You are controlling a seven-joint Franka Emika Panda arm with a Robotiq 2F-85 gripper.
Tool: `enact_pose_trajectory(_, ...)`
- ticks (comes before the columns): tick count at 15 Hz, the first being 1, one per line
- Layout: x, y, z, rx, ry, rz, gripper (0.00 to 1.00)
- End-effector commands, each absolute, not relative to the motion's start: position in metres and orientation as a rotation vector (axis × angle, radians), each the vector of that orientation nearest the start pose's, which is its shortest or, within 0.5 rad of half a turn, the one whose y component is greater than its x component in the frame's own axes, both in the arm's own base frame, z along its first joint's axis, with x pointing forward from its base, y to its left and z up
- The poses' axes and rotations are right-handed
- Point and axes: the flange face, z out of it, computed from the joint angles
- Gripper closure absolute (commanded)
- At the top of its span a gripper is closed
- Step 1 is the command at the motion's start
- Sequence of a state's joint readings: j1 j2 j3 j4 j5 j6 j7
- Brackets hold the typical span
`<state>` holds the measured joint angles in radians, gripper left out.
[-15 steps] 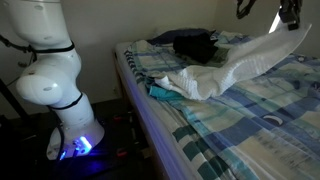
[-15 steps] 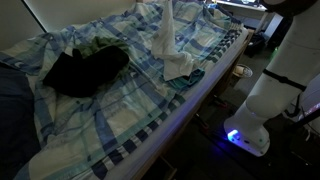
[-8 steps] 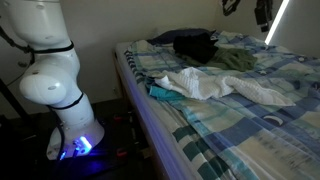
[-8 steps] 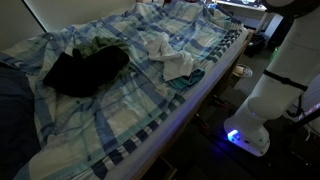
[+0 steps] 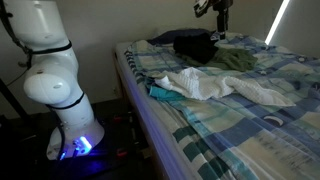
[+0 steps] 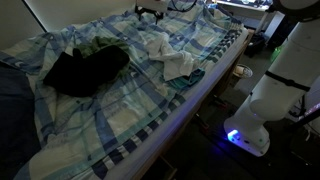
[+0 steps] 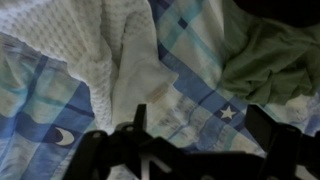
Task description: Unravel the towel
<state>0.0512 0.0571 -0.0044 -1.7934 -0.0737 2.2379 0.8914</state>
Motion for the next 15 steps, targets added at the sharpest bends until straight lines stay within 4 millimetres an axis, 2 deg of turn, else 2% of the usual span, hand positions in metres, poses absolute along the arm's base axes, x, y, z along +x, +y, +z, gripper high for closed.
enact_pose_trajectory(1,0.592,0.044,0.526,-2.812,1.169,-0.415,0.0)
enact_pose_trajectory(4,0.582,0.049,0.499,-2.877,1.166,-0.299,0.0)
enact_pose_trajectory(8,0.57,0.044,0.465,-2.942,1.093,-0.183,0.0)
enact_pose_trajectory(15,0.55,0.046,0.414,-3.089,0.676,0.002,0.0)
